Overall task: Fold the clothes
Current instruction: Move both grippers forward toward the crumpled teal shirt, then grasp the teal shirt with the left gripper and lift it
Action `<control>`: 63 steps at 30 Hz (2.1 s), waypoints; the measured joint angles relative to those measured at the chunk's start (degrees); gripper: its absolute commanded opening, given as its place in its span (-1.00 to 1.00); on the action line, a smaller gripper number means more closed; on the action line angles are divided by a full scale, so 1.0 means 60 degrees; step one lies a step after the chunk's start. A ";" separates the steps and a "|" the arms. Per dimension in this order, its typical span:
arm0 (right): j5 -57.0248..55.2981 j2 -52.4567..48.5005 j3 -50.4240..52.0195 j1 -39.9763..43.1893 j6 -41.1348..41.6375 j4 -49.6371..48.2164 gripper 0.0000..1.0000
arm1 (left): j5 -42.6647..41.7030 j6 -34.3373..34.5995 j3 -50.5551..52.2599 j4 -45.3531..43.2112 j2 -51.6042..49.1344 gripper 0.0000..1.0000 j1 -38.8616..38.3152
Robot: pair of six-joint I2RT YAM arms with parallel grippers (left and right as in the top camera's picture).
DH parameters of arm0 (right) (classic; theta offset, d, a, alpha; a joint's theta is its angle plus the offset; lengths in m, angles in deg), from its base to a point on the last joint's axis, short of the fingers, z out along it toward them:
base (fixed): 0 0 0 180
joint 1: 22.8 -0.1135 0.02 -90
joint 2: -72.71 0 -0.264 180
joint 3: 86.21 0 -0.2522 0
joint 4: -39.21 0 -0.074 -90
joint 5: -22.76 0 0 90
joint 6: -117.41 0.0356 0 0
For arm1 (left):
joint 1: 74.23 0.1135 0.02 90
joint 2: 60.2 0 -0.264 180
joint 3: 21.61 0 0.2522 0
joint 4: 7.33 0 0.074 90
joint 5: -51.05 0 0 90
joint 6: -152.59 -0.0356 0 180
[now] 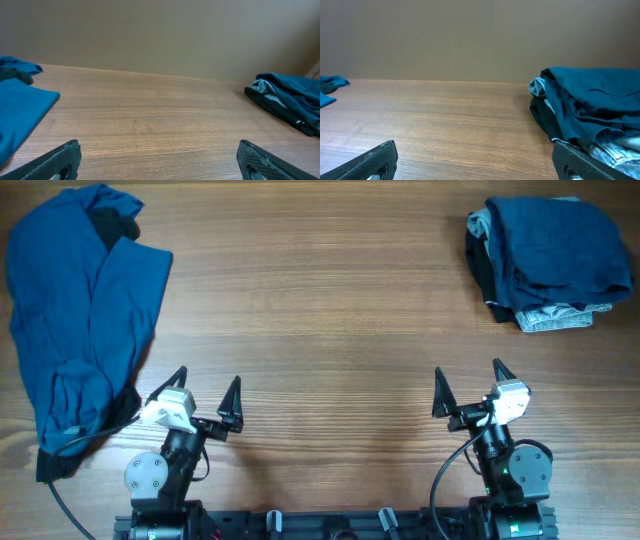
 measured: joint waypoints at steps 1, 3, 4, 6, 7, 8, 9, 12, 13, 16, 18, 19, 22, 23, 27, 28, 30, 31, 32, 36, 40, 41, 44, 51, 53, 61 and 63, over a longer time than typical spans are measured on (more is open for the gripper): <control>0.0004 0.0000 0.0000 0.0000 -0.0004 0.0000 0.99 | 0.0000 0.0000 0.0000 0.0000 0.0000 1.00 0.0000; 0.0004 0.0000 0.0000 0.0000 -0.0004 0.0000 0.99 | 0.0000 0.0000 0.0000 0.0000 0.0000 0.99 0.0000; 0.0000 0.0000 0.0000 0.0000 0.0000 0.0000 0.99 | 0.0000 0.0000 0.0000 0.0000 0.0000 1.00 0.0000; 0.0004 0.0000 0.0000 0.0000 0.0000 0.0000 0.99 | 0.0000 0.0000 0.0000 0.0000 0.0000 1.00 0.0000; 0.0000 0.0000 0.0000 0.0000 0.0000 0.0000 0.99 | 0.0000 0.0000 0.0000 0.0004 0.0000 0.99 0.0000; 0.0000 0.0000 0.0000 0.0000 -0.0004 0.0000 0.99 | 0.0000 0.0000 0.0000 0.0000 0.0000 1.00 0.0000; 0.0000 0.0000 0.0000 0.0000 -0.0004 0.0000 0.99 | 0.0000 0.0000 0.0000 0.0000 0.0000 1.00 0.0000; 0.0000 0.0000 0.0000 0.0000 -0.0004 -0.0004 0.99 | 0.0000 0.0000 0.0000 0.0000 0.0000 1.00 0.0000; 0.0004 0.0000 0.0000 0.0000 -0.0004 0.0000 0.99 | 0.0000 0.0000 0.0000 0.0000 0.0000 1.00 0.0000; 0.0000 0.0000 0.0000 0.0000 -0.0004 0.0000 0.99 | 0.0000 0.0000 0.0000 0.0000 0.0000 1.00 0.0000; 0.0000 0.0000 0.0000 0.0000 0.0000 0.0000 0.99 | 0.0000 0.0000 0.0000 0.0000 0.0000 1.00 0.0000; 0.0004 0.0000 0.0000 0.0000 -0.0004 0.0000 0.99 | 0.0000 0.0000 0.0000 0.0000 0.0000 0.99 0.0000; 0.0004 0.0000 0.0000 0.0000 0.0000 0.0000 1.00 | 0.0004 0.0000 0.0000 0.0000 0.0000 1.00 0.0000; 0.0004 0.0000 0.0000 0.0000 0.0000 0.0000 0.99 | 0.0000 0.0000 0.0000 0.0000 0.0000 1.00 0.0000; 0.0004 0.0000 0.0000 0.0000 -0.0004 0.0000 1.00 | 0.0000 0.0000 0.0000 0.0000 0.0000 0.99 0.0000; 0.0004 0.0000 0.0000 0.0000 -0.0004 0.0000 0.99 | 0.0004 0.0000 0.0000 0.0000 0.0000 1.00 0.0000; 0.0000 0.0000 0.0000 0.0000 0.0000 0.0000 0.99 | 0.0004 0.0000 0.0000 0.0000 0.0000 1.00 0.0000; 0.0004 0.0000 0.0000 0.0000 -0.0004 0.0000 1.00 | 0.0004 0.0000 0.0000 0.0000 0.0000 1.00 0.0000; 0.0004 0.0000 0.0000 0.0000 -0.0004 -0.0015 0.99 | 0.0004 0.0000 0.0000 0.0000 0.0000 1.00 0.0000; 0.0004 0.0000 0.0000 0.0000 0.0000 -0.0047 0.99 | 0.0000 0.0000 0.0000 -0.0007 0.0000 1.00 0.0000; 0.0189 0.0000 0.0000 0.0000 0.0000 -0.0772 1.00 | 0.0000 0.0000 0.0000 -0.0062 0.0000 1.00 0.0000; 0.0375 0.0000 0.0000 0.0000 0.0000 -0.0936 1.00 | -0.0004 0.0000 0.0000 -0.0066 0.0000 0.99 0.0000; 0.1286 0.0000 0.0000 0.0000 0.0000 -0.1464 0.99 | -0.0331 0.0004 0.0000 -0.0080 0.0000 0.99 0.0000; 0.2415 -0.1781 -0.1909 0.0000 0.0433 -0.1275 0.99 | -0.0331 0.0408 -0.1887 0.1443 -0.1909 0.99 0.0000; 0.2772 -0.3366 -0.3107 -0.0007 0.0433 -0.1053 0.99 | -0.0248 0.0459 -0.3100 0.2040 -0.3231 1.00 0.0004; 0.4062 -1.1118 -0.9063 -0.0018 0.0452 0.2357 0.99 | -0.0138 0.0259 -1.0258 0.6634 -0.9850 1.00 0.0011; 0.4171 -1.2346 -1.0415 -0.0007 0.0415 0.4375 0.99 | -0.0142 0.0127 -1.1300 0.7766 -1.0867 1.00 0.0018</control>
